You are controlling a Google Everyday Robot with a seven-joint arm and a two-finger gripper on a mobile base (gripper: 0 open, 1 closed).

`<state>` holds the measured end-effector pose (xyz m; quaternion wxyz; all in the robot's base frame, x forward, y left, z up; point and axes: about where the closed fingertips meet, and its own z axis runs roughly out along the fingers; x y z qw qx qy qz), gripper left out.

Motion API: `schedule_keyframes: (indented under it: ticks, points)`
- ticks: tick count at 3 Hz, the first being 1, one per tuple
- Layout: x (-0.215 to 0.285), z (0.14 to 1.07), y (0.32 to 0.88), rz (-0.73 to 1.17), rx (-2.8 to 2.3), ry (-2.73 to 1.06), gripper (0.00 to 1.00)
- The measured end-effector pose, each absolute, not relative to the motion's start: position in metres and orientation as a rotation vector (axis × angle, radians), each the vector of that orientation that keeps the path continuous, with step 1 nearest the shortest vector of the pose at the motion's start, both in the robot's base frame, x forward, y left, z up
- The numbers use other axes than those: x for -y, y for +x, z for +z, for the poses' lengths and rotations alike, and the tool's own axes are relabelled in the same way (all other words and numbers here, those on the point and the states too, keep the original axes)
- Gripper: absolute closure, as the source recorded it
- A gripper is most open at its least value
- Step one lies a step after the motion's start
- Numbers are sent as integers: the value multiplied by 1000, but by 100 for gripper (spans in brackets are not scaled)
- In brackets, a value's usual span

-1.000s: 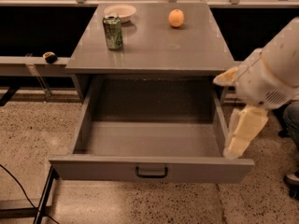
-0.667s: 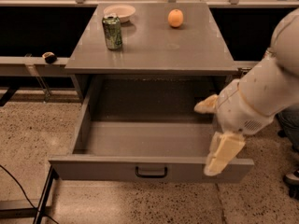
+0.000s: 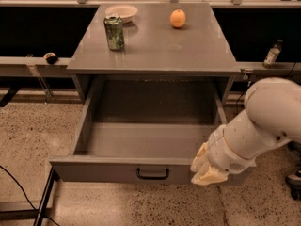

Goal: Close top drawer

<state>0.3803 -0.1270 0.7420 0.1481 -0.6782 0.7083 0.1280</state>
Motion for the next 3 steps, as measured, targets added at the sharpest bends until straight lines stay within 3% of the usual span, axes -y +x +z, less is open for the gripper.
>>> schedule_keyframes:
  ticks: [2, 3]
  points:
    - [129, 677, 375, 309, -2041, -1935, 100]
    - [129, 677, 375, 309, -2041, -1935, 100]
